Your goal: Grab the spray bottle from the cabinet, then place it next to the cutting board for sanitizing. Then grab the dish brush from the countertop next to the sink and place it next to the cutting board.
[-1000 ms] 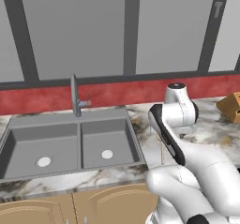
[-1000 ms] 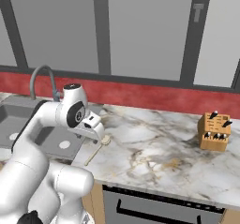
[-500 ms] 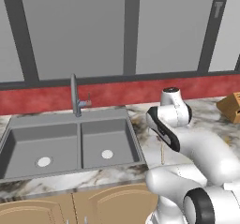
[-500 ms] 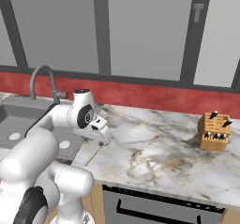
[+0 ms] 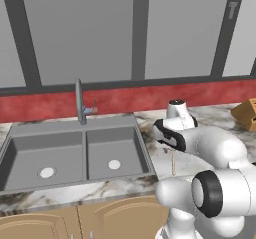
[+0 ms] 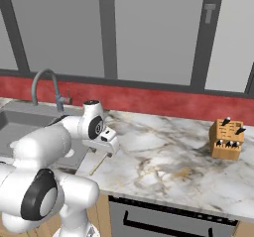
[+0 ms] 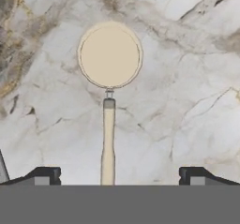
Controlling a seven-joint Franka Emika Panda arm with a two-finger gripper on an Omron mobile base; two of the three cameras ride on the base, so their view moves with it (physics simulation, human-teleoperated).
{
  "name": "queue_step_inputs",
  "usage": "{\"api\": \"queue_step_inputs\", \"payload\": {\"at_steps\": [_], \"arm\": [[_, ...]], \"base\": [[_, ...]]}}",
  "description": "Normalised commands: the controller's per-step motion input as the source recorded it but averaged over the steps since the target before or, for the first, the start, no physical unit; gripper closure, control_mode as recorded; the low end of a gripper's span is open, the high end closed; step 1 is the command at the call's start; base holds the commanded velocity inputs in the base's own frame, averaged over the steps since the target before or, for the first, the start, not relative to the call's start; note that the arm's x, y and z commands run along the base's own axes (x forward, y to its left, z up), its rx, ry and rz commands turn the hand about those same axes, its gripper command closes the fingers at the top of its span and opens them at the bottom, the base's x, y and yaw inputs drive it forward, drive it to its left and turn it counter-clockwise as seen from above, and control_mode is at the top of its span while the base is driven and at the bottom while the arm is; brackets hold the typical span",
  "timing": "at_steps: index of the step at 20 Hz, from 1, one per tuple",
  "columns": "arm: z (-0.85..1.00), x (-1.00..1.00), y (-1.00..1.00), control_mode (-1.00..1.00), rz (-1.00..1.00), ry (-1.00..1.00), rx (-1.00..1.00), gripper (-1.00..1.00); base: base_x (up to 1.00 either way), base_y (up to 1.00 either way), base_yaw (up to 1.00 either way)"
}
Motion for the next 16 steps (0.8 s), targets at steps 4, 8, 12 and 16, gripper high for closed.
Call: {"api": "queue_step_inputs", "payload": {"at_steps": [4, 8, 12, 16], "arm": [[-0.34, 0.33, 0.00, -1.00, 0.00, 0.02, 0.00, -1.00], [-0.26, 0.23, 0.00, -1.00, 0.00, 0.00, 0.00, -1.00], [-0.27, 0.19, 0.00, -1.00, 0.00, 0.00, 0.00, -1.00], [-0.25, 0.19, 0.00, -1.00, 0.00, 0.00, 0.00, -1.00]], "base": [[0.00, 0.00, 0.00], [0.00, 0.00, 0.00], [0.00, 0.00, 0.00], [0.00, 0.00, 0.00]]}}
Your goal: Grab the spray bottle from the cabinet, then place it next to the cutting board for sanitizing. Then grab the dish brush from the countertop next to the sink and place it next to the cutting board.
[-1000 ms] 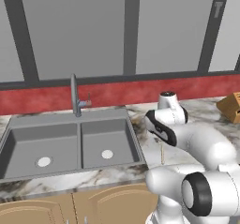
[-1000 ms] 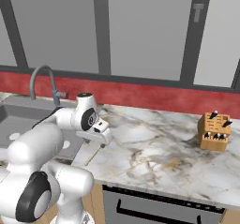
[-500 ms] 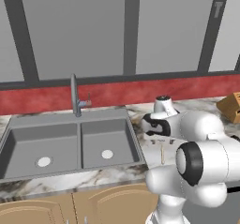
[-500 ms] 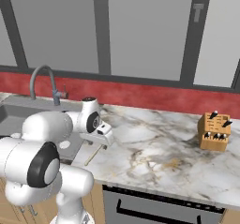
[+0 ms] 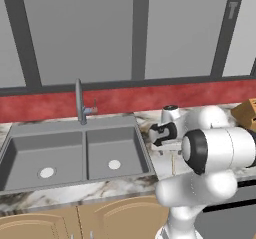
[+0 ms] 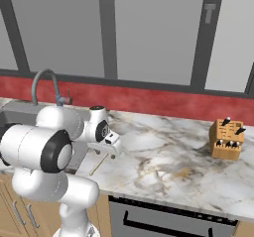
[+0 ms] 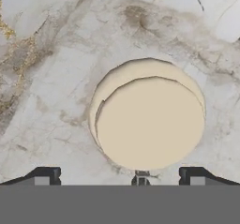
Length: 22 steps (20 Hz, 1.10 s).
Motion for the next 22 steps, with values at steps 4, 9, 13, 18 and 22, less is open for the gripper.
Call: {"api": "queue_step_inputs", "payload": {"at_steps": [4, 9, 13, 18, 22], "arm": [[-0.32, 0.19, 0.00, -1.00, 0.00, 0.00, 0.00, 1.00], [-0.34, 0.17, 0.00, -1.00, 0.00, 0.00, 0.00, 1.00], [-0.35, 0.14, 0.00, -1.00, 0.00, 0.01, 0.00, 1.00], [-0.20, 0.05, 0.00, -1.00, 0.00, 0.00, 0.00, 1.00], [0.25, -0.18, 0.08, -1.00, 0.00, 0.00, 0.00, 1.00]], "base": [[0.00, 0.00, 0.00], [0.00, 0.00, 0.00], [0.00, 0.00, 0.00], [0.00, 0.00, 0.00], [0.00, 0.00, 0.00]]}}
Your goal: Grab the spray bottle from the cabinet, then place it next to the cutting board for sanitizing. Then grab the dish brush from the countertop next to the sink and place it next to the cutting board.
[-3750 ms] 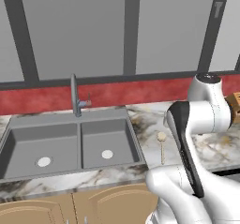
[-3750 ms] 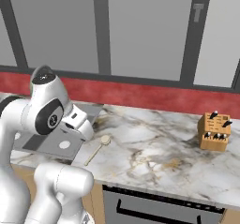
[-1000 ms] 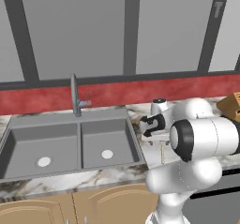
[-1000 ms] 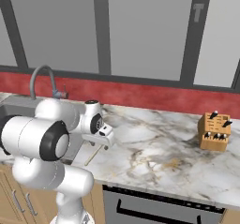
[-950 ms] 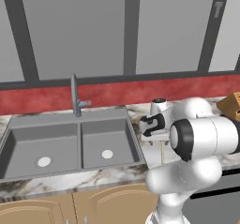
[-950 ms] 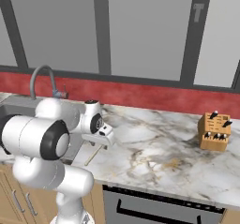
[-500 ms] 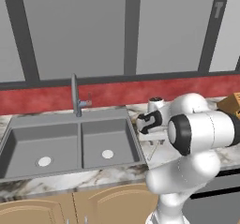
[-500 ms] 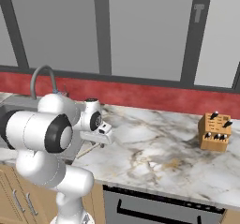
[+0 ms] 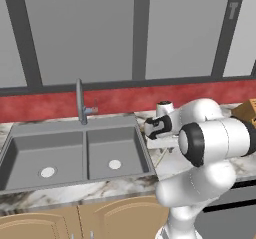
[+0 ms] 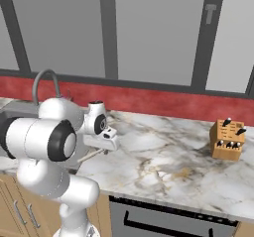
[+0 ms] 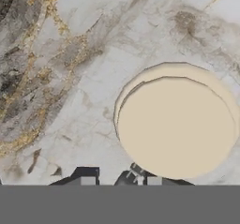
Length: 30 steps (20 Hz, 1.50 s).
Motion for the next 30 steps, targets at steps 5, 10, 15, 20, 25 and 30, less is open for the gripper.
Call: {"api": "queue_step_inputs", "payload": {"at_steps": [5, 10, 15, 20, 25, 30], "arm": [[0.65, -0.30, 0.00, -1.00, 0.00, -0.05, 0.00, 1.00], [0.96, -0.43, 0.00, -1.00, 0.03, -0.17, 0.00, 1.00], [1.00, -0.66, 0.00, -1.00, 0.05, -0.34, 0.00, 1.00], [0.64, -0.41, 0.27, -1.00, -0.01, -0.45, 0.00, 1.00], [0.60, -0.25, 0.32, -1.00, -0.09, -0.34, 0.04, 1.00], [0.70, -0.25, 0.03, -1.00, -0.09, -0.24, 0.11, 1.00]], "base": [[0.00, 0.00, 0.00], [0.00, 0.00, 0.00], [0.00, 0.00, 0.00], [0.00, 0.00, 0.00], [0.00, 0.00, 0.00], [0.00, 0.00, 0.00]]}}
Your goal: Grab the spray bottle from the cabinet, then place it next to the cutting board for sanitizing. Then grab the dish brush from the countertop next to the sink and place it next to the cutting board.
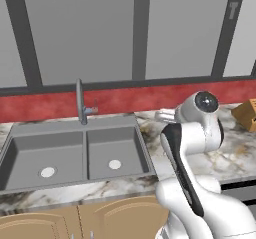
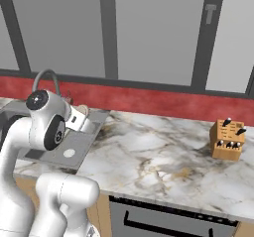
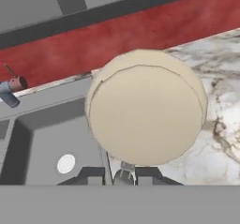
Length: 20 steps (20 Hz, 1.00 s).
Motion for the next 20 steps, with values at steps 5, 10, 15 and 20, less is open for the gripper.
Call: {"api": "queue_step_inputs", "payload": {"at_steps": [5, 10, 15, 20], "arm": [[0.56, -0.22, 0.00, -1.00, -0.02, -0.09, 0.16, 1.00], [0.55, -0.70, 0.00, -1.00, 0.00, -0.02, 0.24, 1.00], [0.51, -0.66, 0.00, -1.00, 0.00, -0.04, 0.18, 1.00], [0.30, -0.60, 0.00, 1.00, 0.00, -0.08, 0.12, 1.00]], "base": [[0.00, 0.00, 0.00], [0.00, 0.00, 0.00], [0.00, 0.00, 0.00], [-0.18, 0.00, 0.00]]}}
